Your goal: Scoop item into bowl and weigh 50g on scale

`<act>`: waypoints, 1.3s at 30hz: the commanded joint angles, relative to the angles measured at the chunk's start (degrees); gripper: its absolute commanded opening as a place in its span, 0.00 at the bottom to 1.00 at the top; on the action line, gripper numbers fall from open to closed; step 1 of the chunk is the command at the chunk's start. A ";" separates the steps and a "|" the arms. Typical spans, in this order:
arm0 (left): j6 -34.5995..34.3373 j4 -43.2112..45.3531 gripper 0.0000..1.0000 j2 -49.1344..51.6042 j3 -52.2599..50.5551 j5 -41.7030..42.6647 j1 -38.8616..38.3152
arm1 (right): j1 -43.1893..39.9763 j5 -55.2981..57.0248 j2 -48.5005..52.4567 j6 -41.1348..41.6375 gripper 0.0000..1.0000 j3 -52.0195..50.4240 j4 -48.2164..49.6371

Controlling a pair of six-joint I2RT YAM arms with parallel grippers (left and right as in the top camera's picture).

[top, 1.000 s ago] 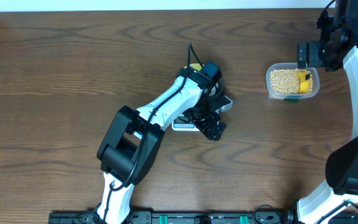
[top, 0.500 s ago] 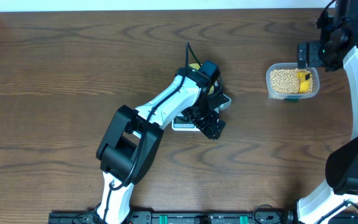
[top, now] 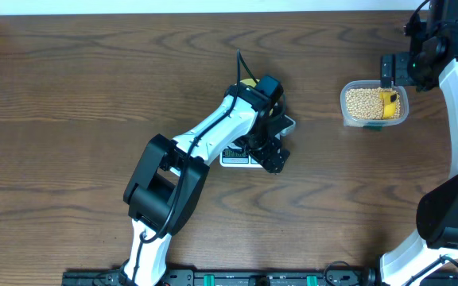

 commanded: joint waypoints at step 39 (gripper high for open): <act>-3.41 4.55 0.98 -14.71 3.78 -12.35 28.46 | 0.28 0.46 -0.31 0.07 0.99 0.63 -0.17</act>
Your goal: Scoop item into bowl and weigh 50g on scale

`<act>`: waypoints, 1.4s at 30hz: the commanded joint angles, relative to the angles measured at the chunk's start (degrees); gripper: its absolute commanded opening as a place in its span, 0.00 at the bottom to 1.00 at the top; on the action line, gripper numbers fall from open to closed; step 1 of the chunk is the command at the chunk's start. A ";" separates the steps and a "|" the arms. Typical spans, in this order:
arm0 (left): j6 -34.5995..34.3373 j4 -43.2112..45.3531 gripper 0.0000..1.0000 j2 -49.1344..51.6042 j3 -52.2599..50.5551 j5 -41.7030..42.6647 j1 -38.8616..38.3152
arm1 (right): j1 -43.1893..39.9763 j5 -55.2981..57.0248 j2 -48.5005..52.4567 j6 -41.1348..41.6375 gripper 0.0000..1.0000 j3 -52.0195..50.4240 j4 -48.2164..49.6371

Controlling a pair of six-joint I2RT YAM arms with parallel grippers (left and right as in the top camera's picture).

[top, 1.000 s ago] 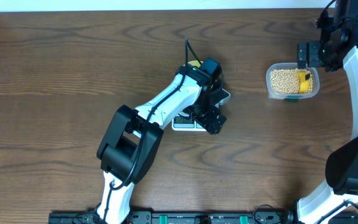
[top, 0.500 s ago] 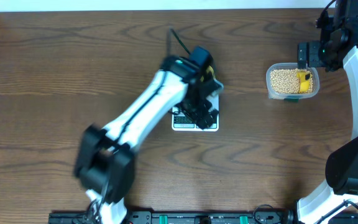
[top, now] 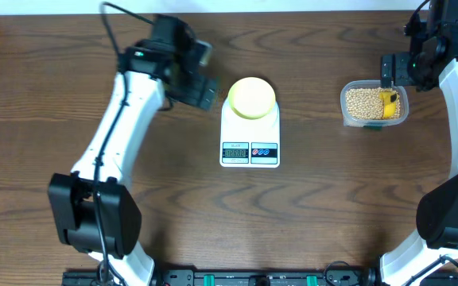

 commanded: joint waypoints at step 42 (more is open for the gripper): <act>-4.28 4.44 0.97 -4.07 -0.17 8.92 20.00 | 0.28 0.46 -0.31 0.07 0.99 0.63 -0.20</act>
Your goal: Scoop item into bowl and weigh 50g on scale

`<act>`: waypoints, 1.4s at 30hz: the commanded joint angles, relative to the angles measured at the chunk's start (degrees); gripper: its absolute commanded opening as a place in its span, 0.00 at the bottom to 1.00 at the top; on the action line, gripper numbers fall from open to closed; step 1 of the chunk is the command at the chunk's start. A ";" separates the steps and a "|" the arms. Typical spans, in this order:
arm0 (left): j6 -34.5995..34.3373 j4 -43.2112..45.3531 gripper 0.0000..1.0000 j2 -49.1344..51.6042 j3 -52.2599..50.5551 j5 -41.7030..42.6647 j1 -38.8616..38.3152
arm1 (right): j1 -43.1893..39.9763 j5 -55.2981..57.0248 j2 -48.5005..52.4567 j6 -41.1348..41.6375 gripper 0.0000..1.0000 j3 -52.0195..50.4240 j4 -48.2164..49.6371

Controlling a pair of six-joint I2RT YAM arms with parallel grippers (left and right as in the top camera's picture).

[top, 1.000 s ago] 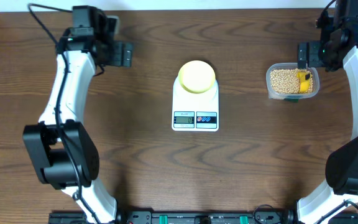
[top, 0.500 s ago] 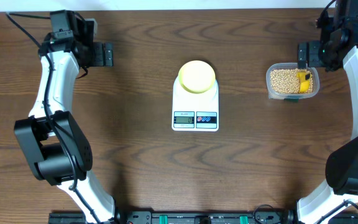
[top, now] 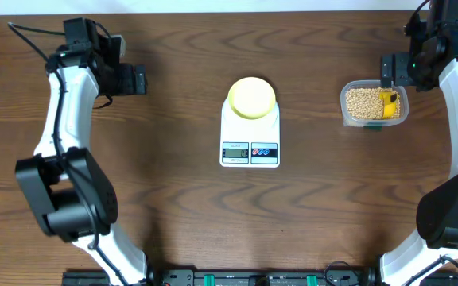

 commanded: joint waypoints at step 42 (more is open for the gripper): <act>-13.57 5.62 0.98 -19.02 -34.62 -8.37 -42.66 | 0.31 0.46 -0.31 0.04 0.99 0.63 -0.22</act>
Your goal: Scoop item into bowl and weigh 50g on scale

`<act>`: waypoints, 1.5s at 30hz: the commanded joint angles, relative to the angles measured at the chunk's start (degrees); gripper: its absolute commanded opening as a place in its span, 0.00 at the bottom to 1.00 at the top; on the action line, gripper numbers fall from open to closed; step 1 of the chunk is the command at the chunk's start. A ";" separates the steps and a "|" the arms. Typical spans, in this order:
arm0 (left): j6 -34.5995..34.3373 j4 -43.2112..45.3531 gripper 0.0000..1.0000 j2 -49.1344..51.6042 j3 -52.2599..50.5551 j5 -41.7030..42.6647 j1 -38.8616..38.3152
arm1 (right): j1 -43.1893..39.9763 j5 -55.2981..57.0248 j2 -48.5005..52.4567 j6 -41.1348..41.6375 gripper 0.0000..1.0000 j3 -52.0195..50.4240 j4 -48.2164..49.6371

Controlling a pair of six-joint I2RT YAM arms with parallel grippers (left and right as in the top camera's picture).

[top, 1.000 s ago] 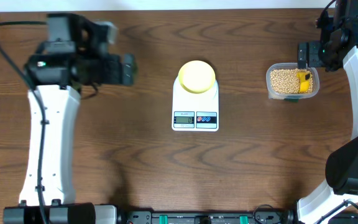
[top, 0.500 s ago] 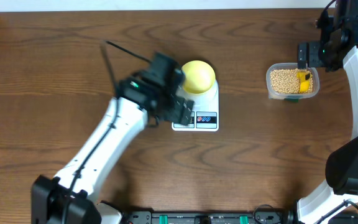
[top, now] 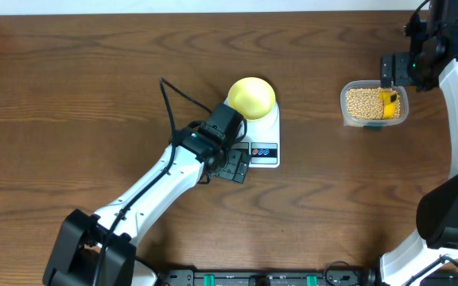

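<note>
A white scale sits mid-table with a yellow bowl on its platform. My left gripper hangs over the left part of the scale's front panel, covering the display; only the buttons show. Its fingers are dark and foreshortened, so their state is unclear. At the right, a clear tub of tan grains holds a yellow scoop. My right gripper hovers just behind the tub, its jaws not readable from above.
The table's back edge and a white wall run along the top. A black rail with green connectors lies along the front edge. Both arm bases stand at the front corners.
My left arm has swung from the far back left corner to the scale, its gripper now over the display. The right arm, tub, scoop and bowl have not moved.
My left arm first lay over the scale and hid the bowl. It then stood back left of the scale, baring bowl and display, then at the far left corner. Now it is back over the scale's front. The right arm stayed behind the tub throughout.
</note>
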 commanded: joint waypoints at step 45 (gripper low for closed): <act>6.38 -1.29 0.98 -0.70 0.39 0.55 -2.64 | 0.28 0.46 -0.31 0.07 0.99 0.63 -0.17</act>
